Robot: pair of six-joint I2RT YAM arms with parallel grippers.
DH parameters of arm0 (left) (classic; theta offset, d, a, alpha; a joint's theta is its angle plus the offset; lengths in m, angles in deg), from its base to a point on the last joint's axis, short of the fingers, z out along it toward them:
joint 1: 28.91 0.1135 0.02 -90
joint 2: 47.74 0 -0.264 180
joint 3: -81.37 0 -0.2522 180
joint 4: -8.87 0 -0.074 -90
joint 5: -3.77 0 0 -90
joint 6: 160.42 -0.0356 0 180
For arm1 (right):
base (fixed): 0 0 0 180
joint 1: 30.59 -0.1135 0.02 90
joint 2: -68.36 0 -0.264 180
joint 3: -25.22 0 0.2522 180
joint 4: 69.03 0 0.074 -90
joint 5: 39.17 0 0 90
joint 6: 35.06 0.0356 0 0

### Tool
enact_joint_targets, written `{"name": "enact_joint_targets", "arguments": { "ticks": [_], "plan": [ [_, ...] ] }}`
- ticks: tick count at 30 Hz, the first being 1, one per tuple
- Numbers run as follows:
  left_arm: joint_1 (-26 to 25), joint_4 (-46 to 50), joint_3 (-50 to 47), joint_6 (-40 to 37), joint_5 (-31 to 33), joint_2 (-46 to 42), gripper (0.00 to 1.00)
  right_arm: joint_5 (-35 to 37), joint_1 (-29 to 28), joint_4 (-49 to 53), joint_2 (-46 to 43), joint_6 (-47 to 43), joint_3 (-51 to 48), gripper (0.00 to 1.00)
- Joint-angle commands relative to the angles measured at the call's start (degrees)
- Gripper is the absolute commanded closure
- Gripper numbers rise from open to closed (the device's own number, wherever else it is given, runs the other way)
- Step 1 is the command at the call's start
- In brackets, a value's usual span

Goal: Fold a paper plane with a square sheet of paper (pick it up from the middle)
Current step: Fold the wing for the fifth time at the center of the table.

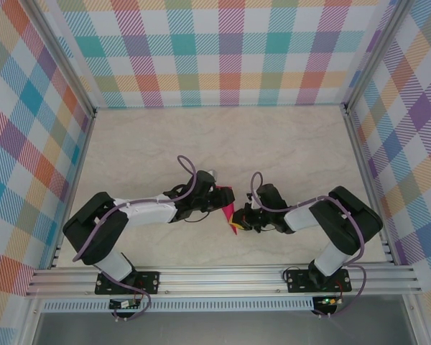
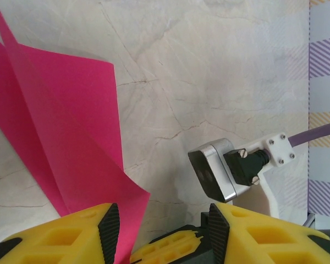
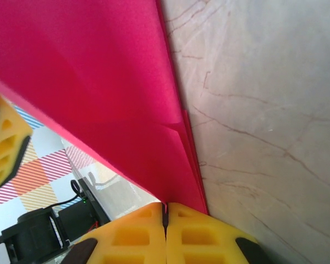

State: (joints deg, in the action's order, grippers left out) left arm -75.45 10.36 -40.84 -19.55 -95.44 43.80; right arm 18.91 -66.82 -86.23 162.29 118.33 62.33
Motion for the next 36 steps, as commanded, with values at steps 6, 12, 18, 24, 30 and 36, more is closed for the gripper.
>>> {"name": "enact_joint_targets", "arguments": {
  "ticks": [6,12,18,24,30,36],
  "plan": [
    [-1.38,-2.66,-0.24,-2.26,-0.59,2.26,0.51,0.12,0.46,-2.50,2.27,2.80,-0.46,0.95],
    [-1.44,-1.03,1.86,-3.62,1.24,4.63,0.51,0.22,0.52,-0.76,1.10,2.08,-0.09,0.94],
    [-1.45,-0.48,3.38,-4.42,3.08,7.73,0.52,0.55,0.54,2.83,-0.24,-0.51,1.02,0.90],
    [-1.36,-0.13,3.75,-4.69,3.65,8.11,0.52,4.07,0.54,13.59,-4.63,-7.33,3.28,0.81],
    [-1.29,0.83,5.16,-5.07,2.03,9.96,0.52,5.12,0.54,18.25,-4.31,-10.20,4.30,0.77],
    [-1.27,2.59,6.20,-4.98,1.81,11.81,0.52,7.92,0.54,22.31,-2.65,-10.26,4.66,0.84]
  ]
}}
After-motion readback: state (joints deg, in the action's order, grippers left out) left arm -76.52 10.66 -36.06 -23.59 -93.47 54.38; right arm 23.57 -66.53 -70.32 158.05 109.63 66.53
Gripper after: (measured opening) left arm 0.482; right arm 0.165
